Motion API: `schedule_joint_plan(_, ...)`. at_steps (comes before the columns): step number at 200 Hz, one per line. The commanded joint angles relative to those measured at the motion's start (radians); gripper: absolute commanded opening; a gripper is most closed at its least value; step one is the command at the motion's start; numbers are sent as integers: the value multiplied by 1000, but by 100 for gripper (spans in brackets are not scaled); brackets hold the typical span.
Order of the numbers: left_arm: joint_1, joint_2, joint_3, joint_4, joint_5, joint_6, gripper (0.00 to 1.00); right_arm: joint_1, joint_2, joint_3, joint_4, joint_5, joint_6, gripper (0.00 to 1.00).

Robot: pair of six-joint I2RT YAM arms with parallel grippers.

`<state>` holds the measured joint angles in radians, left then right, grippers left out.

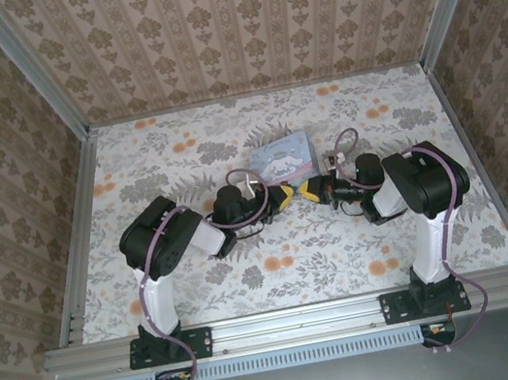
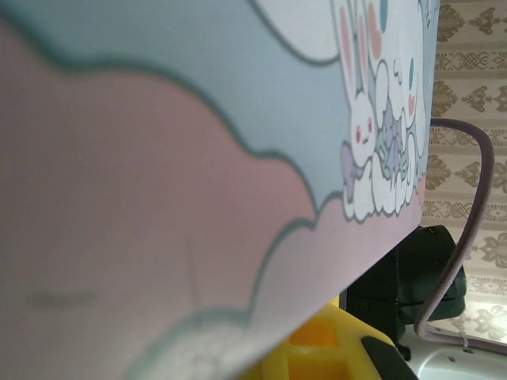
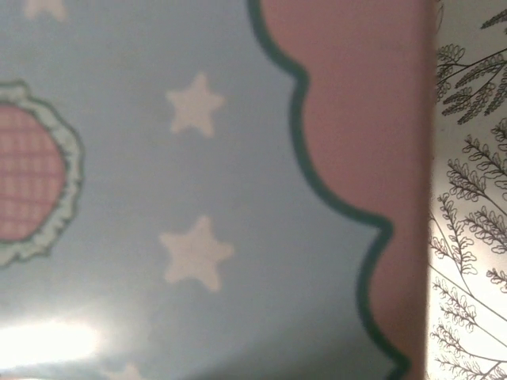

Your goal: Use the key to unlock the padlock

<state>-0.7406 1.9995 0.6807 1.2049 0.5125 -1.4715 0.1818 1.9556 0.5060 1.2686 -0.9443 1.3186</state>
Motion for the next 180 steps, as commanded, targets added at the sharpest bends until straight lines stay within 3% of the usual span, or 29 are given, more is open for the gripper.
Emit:
schedule_joint_plan(1,-44,25,-10,-27,88,67,0,39,-9,7,44,95,22,0)
schedule_joint_plan(31,-49,29,-9,-51,65,82,0,47,1,11,44,118,35,0)
schedule_joint_plan(63,-54,-22,-1,-200,24,163,0,50,3,8,42,135,39,0)
schedule_joint_plan(107,-31,-49,-9,-285,-18,208,0,47,-3,-10,32,163,27,33)
schedule_joint_plan(142,-19,-43,-7,-303,-19,215,0,34,-22,-41,-19,168,-15,46)
schedule_joint_plan(180,-11,-88,31,-465,-25,292,0,14,-112,-97,-187,179,-143,58)
